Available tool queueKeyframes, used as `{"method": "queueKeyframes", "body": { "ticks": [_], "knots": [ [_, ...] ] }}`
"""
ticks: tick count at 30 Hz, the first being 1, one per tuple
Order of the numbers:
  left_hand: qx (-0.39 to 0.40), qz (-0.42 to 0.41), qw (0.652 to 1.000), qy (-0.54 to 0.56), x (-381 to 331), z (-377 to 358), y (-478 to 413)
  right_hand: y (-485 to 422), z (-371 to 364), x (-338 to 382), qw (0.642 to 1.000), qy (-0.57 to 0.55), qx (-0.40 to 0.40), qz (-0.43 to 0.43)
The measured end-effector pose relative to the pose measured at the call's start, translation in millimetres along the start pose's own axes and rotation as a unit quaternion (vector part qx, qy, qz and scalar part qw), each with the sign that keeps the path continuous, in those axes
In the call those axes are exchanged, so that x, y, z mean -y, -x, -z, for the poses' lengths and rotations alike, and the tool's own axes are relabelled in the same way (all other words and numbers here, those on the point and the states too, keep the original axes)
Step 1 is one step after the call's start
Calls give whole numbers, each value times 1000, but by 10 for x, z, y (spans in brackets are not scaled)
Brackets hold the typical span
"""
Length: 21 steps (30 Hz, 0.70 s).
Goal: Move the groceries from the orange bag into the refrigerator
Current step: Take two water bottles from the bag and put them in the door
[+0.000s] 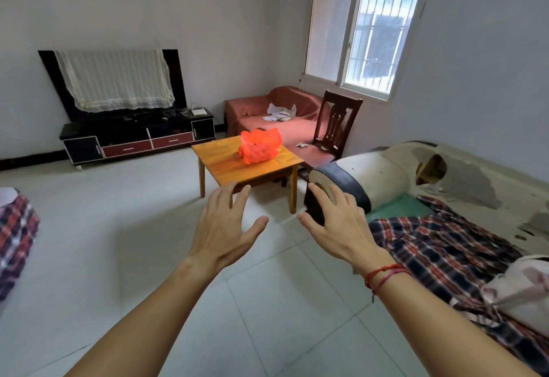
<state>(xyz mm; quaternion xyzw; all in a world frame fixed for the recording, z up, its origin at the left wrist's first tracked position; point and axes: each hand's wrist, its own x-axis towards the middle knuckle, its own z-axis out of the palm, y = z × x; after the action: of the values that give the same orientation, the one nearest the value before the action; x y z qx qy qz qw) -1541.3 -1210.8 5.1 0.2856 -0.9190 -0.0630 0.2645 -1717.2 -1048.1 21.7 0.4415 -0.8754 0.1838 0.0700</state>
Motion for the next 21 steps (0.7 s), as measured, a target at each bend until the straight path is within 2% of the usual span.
{"method": "queueKeyframes", "body": {
  "ticks": [10, 21],
  "knots": [
    [20, 5, 1000, 10, 445, -869, -1404, -1546, -505, -403, 1000, -5, 9, -6],
    [21, 27, 999, -31, 663, -1812, -3406, -3686, -1054, -1144, 999, -17, 34, 26]
  ]
}}
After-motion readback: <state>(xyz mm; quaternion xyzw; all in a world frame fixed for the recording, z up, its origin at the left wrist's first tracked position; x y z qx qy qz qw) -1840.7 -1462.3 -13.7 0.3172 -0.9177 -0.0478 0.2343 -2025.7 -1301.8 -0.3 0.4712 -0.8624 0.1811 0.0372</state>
